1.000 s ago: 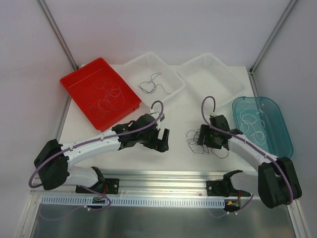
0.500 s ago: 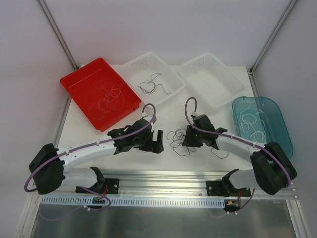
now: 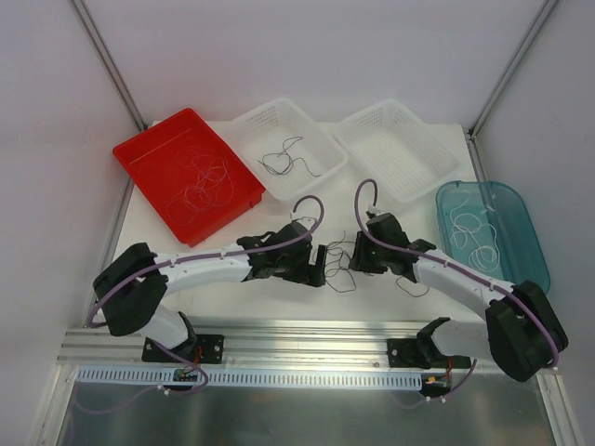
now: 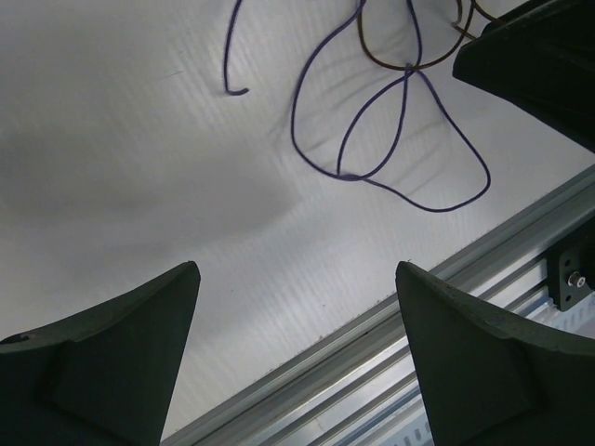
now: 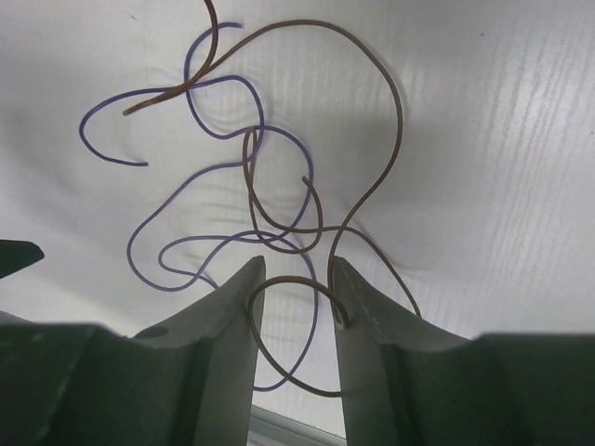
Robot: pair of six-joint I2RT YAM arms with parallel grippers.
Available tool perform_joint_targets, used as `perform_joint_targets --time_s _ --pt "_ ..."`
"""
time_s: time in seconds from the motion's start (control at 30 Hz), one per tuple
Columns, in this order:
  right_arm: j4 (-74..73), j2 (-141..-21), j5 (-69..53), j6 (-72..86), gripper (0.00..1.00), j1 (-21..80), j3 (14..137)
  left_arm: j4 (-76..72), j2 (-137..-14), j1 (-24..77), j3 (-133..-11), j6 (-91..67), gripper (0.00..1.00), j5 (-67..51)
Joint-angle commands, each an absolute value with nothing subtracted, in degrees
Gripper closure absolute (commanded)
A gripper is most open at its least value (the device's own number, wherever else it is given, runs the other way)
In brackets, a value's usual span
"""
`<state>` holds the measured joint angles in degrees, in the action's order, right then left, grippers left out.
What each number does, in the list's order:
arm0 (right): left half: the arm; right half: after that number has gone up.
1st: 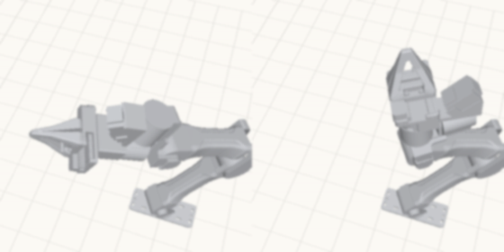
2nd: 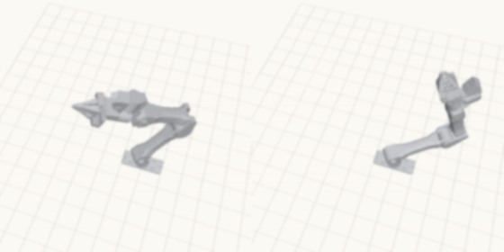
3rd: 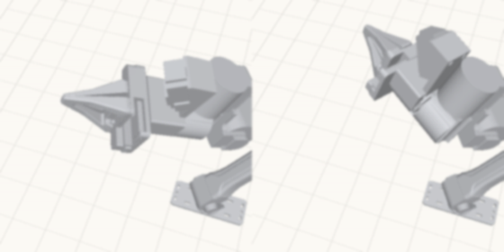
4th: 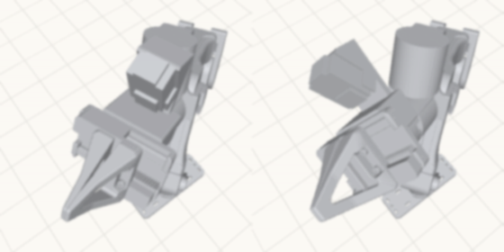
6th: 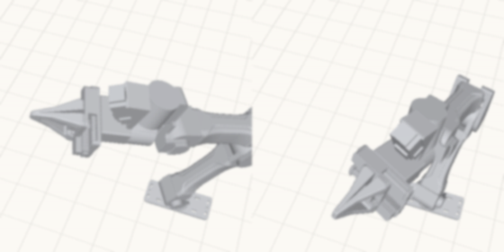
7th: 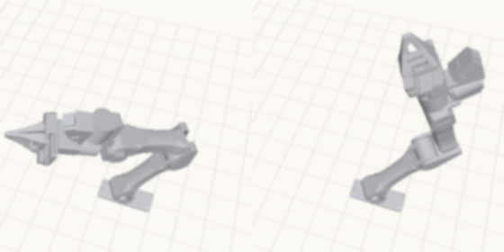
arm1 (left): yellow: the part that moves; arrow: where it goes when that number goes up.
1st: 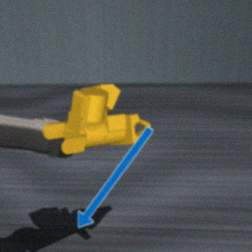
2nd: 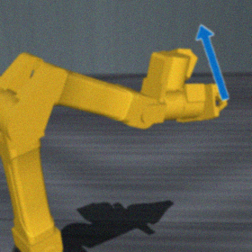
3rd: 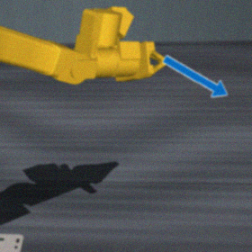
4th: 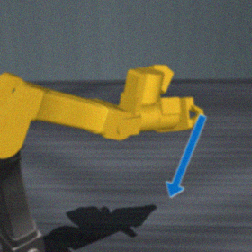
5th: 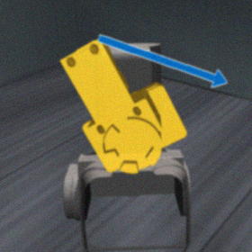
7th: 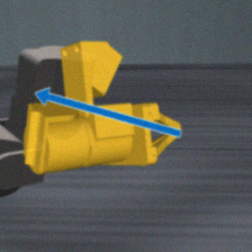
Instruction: Untangle the cables
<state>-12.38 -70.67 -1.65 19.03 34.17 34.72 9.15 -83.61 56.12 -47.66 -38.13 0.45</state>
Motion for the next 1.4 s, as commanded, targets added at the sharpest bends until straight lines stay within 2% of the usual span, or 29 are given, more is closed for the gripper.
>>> perform_joint_targets --time_s 0.0,0.47,0.57,0.67,0.7,0.8,0.83,1.03,1.2,1.37 --pt "-14.1 -69.3 1.7 18.9 0.62 34.4 35.9 5.7 -88.1 57.9 -52.1 -38.8 0.13 -1.3" --pt "-13.4 -69.2 1.0 19.3 0.68 34.3 34.7 3.4 -101.9 60.0 -59.5 -37.3 0.31 3.5" --pt "-13.1 -69.2 0.7 19.7 0.69 34.3 34.3 3.2 -103.6 60.2 -59.8 -37.6 0.40 5.0" --pt "-13.0 -69.0 0.4 19.8 0.70 34.4 34.1 3.1 -104.5 60.3 -59.3 -38.3 0.55 6.0" --pt "-13.0 -68.9 0.5 19.7 0.70 34.3 33.9 3.0 -104.6 60.3 -59.2 -38.3 0.68 6.2" --pt "-13.2 -68.5 1.1 19.4 0.72 34.3 33.7 3.2 -104.0 60.3 -58.1 -38.2 0.87 6.9" --pt "-13.4 -68.3 1.4 19.3 0.73 34.3 33.6 3.2 -103.5 60.3 -57.3 -38.1 0.98 7.3" --pt "-15.5 -66.8 3.3 18.4 0.86 33.1 33.1 5.0 -96.8 60.3 -52.8 -35.3 1.00 11.7" --pt "-17.6 -64.6 3.5 17.0 0.99 29.3 32.3 12.7 -85.5 59.5 -48.3 -32.6 1.00 18.3" --pt "-19.4 -63.6 2.9 15.1 0.99 24.4 32.0 18.9 -72.1 56.2 -45.0 -30.0 1.00 19.3"
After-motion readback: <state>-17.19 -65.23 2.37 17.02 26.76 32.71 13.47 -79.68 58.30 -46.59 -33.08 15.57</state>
